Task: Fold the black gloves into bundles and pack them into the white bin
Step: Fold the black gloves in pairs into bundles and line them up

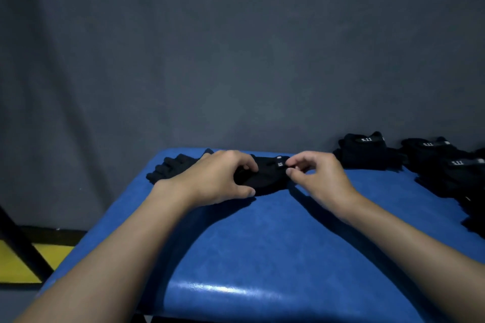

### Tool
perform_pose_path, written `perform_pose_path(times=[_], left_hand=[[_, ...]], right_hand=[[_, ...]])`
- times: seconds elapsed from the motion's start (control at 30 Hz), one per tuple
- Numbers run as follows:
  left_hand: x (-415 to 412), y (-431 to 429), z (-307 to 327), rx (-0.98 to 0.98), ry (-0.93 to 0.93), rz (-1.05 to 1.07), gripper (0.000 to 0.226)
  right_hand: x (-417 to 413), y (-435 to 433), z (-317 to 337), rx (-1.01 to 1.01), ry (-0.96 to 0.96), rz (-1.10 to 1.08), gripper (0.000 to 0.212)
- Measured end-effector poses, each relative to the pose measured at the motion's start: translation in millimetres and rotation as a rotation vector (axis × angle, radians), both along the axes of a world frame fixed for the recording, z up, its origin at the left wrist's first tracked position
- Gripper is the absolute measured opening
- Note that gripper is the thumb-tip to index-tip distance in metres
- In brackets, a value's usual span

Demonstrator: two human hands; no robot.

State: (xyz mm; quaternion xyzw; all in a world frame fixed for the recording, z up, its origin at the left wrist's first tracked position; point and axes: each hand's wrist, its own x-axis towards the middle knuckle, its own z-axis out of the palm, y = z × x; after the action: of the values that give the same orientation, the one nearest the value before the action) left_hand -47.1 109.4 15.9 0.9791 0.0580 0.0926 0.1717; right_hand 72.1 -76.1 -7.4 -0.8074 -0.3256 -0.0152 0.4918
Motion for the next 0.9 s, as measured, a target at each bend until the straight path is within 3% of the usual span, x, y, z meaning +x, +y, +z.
perform_pose_path(times=[0.2, 0.43, 0.57, 0.73, 0.83, 0.9], left_hand=[[7, -16, -4, 0.095, 0.0, -0.038, 0.032], [13, -18, -10, 0.126, 0.017, -0.054, 0.03], [14, -16, -13, 0.151, 0.03, -0.076, 0.034], [11, -15, -11, 0.131, -0.029, -0.064, 0.032], [8, -19, -5, -0.052, -0.153, -0.042, 0.012], [7, -25, -1, -0.181, -0.259, -0.044, 0.012]], right_hand=[[14, -41, -18, -0.06, -0.013, -0.053, 0.014], [9, -32, -19, -0.264, -0.332, 0.038, 0.029], [10, -27, -22, -0.332, -0.487, 0.076, 0.014], [10, -29, -16, -0.194, -0.372, 0.031, 0.008], [7, -38, -7, -0.136, -0.258, -0.01, 0.006], [4, -42, -1, -0.129, -0.273, 0.024, 0.011]])
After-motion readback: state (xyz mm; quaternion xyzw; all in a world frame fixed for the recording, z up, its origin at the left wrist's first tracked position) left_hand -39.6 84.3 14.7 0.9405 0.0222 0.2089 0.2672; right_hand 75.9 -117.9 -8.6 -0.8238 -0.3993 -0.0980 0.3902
